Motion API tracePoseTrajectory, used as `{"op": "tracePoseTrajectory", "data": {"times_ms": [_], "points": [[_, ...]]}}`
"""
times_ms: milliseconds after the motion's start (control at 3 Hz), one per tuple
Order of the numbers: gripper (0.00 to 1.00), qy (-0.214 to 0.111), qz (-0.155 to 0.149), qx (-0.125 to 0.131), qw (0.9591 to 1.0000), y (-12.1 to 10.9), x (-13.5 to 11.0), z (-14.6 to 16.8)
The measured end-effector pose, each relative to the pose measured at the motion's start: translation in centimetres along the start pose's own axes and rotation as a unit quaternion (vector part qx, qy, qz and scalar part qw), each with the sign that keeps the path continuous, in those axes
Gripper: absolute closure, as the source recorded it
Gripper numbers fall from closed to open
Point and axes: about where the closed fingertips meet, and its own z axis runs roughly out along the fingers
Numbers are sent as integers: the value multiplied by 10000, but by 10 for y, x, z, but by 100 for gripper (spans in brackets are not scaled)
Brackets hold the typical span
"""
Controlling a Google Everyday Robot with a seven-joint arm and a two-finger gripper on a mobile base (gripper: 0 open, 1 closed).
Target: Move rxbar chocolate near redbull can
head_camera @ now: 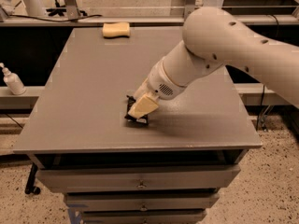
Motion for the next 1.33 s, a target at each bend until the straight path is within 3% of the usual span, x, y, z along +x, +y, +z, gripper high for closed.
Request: {"op": "tracePoseTrajectory", "data": {"times_ms": [333, 667, 1000, 1333], "points": [[100, -4, -2, 22, 10000, -1, 0, -2], [100, -132, -39, 430, 9990, -21, 1, -60], [100, -412, -230, 1129, 9925, -37, 3, -182], [100, -653, -377, 1580, 9845, -44, -5, -267]]}}
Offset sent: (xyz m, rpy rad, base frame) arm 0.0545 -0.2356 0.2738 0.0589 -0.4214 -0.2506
